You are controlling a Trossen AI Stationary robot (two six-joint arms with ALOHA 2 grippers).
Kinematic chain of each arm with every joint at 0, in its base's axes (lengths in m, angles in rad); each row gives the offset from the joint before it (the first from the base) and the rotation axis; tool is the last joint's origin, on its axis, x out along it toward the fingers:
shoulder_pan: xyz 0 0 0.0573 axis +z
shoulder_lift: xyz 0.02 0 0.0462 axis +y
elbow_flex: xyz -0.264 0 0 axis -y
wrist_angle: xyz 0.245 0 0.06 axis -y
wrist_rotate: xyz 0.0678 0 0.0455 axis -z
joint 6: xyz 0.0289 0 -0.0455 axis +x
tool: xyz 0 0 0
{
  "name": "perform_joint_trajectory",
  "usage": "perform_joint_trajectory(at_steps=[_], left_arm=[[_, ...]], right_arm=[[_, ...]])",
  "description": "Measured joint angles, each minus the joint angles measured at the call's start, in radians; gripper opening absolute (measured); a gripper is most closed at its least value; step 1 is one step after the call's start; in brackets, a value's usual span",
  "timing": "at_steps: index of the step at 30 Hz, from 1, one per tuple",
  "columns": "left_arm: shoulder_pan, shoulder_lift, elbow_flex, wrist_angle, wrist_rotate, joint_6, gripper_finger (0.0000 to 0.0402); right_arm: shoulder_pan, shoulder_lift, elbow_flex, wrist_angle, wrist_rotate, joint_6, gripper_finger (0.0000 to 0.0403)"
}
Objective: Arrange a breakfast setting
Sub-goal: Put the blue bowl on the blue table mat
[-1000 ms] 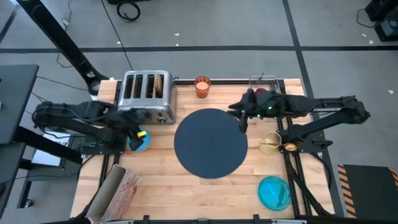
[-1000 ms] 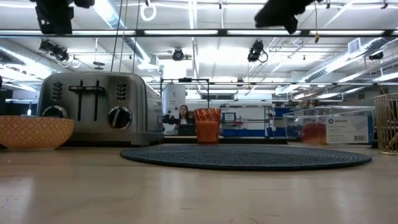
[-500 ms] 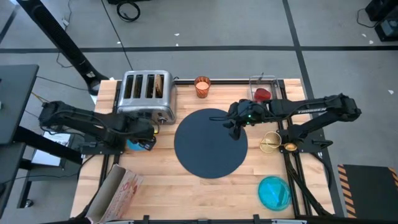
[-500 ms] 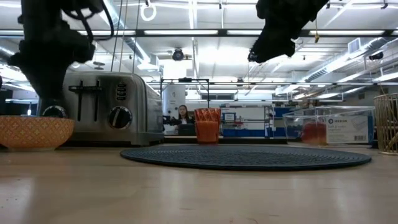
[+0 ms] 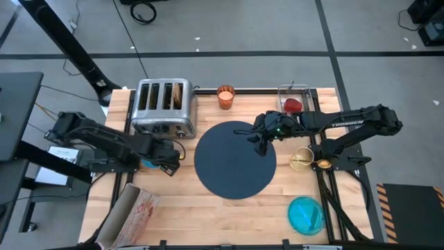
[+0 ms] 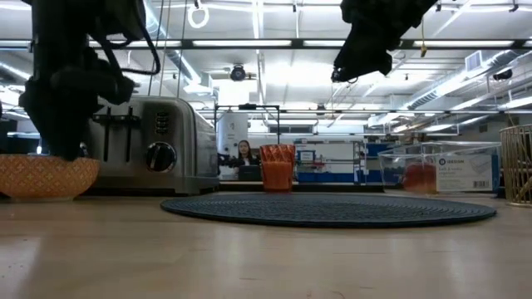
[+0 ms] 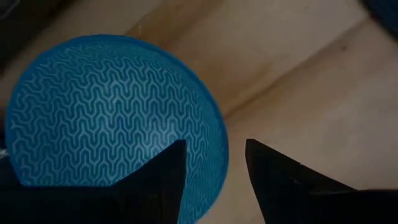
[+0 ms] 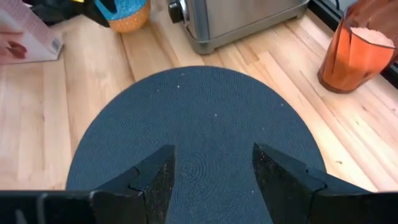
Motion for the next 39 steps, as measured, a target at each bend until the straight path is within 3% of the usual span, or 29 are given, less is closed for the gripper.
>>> perform_joint_trajectory(at_steps=[7, 14, 25, 39], left_arm=[[0.001, 0.114, 0.000, 0.037, 0.011, 0.041, 0.0172], [0.002, 0.137, 0.001, 0.038, 0.028, 0.016, 0.0164], [0.008, 0.137, 0.001, 0.024, 0.047, 0.046, 0.0024], [-0.026, 0.137, 0.104, -0.049, 0.069, 0.211, 0.0021]], right_arm=[[0.000, 0.000, 0.000, 0.028, 0.000, -0.001, 0.0218], [0.005, 0.000, 0.000, 0.048, -0.005, -0.007, 0.0218], [0.023, -0.031, 0.000, 0.152, -0.047, -0.094, 0.0218], [0.049, -0.140, 0.000, 0.169, -0.103, -0.254, 0.0218]])
